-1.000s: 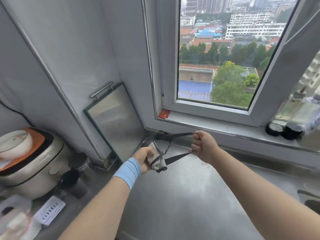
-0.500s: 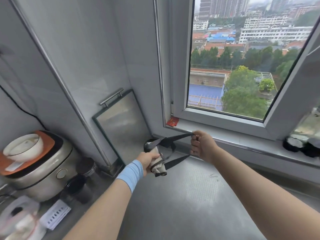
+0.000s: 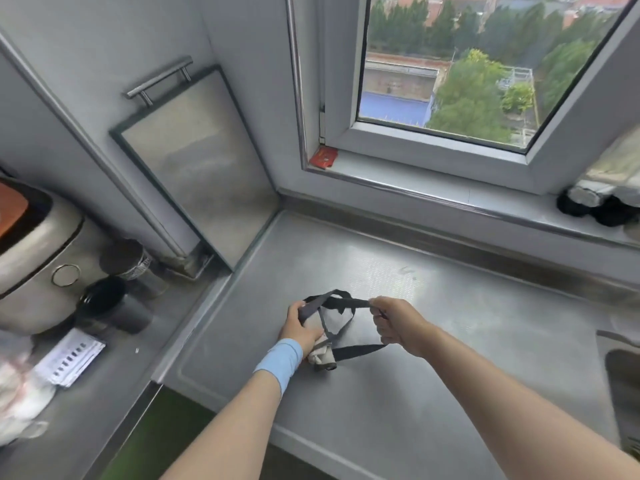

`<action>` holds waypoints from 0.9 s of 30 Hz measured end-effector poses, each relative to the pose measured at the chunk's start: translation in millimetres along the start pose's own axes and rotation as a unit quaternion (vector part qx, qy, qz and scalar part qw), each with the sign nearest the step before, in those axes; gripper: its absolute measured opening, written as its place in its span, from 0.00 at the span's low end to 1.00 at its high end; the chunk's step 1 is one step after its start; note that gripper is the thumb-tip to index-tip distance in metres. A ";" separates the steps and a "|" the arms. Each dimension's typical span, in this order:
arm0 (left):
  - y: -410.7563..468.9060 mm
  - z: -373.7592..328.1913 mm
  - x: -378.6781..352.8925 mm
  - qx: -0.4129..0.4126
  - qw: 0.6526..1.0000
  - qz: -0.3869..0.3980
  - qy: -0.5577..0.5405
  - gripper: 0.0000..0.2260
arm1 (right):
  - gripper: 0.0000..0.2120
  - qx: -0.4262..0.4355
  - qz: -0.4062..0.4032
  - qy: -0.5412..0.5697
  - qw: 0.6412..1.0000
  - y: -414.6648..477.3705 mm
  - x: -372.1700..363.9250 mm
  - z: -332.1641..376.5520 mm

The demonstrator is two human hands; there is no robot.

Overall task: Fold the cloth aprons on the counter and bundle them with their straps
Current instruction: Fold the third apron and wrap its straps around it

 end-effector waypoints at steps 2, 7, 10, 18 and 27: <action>-0.7 2.4 -5.4 -0.029 0.998 -0.038 0.039 0.21 | 0.13 0.012 0.022 -0.056 0.998 -3.8 -3.3 -15.8; 1.6 5.1 -8.3 -0.103 0.981 -0.109 0.127 0.16 | 0.09 0.105 0.029 -0.146 0.983 -11.4 -38.4 -25.8; 3.0 10.7 -0.4 -0.138 0.954 -0.153 0.219 0.18 | 0.10 0.166 0.043 -0.259 0.951 -8.0 -65.0 -35.8; -6.3 7.7 31.5 -0.245 0.945 -0.135 0.167 0.10 | 0.09 0.159 0.038 -0.448 0.879 -6.0 -88.2 -53.1; -24.0 11.8 39.7 -0.152 0.962 0.021 0.225 0.13 | 0.13 0.137 0.037 -0.417 0.898 -5.4 -90.5 -42.6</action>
Point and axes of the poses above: each hand's wrist, its own y-axis towards the middle knuckle, its own x-axis out of the back of the hand, z = x × y, the point moved 3 cm from there along y, towards the middle knuckle, and after that the axes turned 9 degrees about x, right-handed, at the moved point
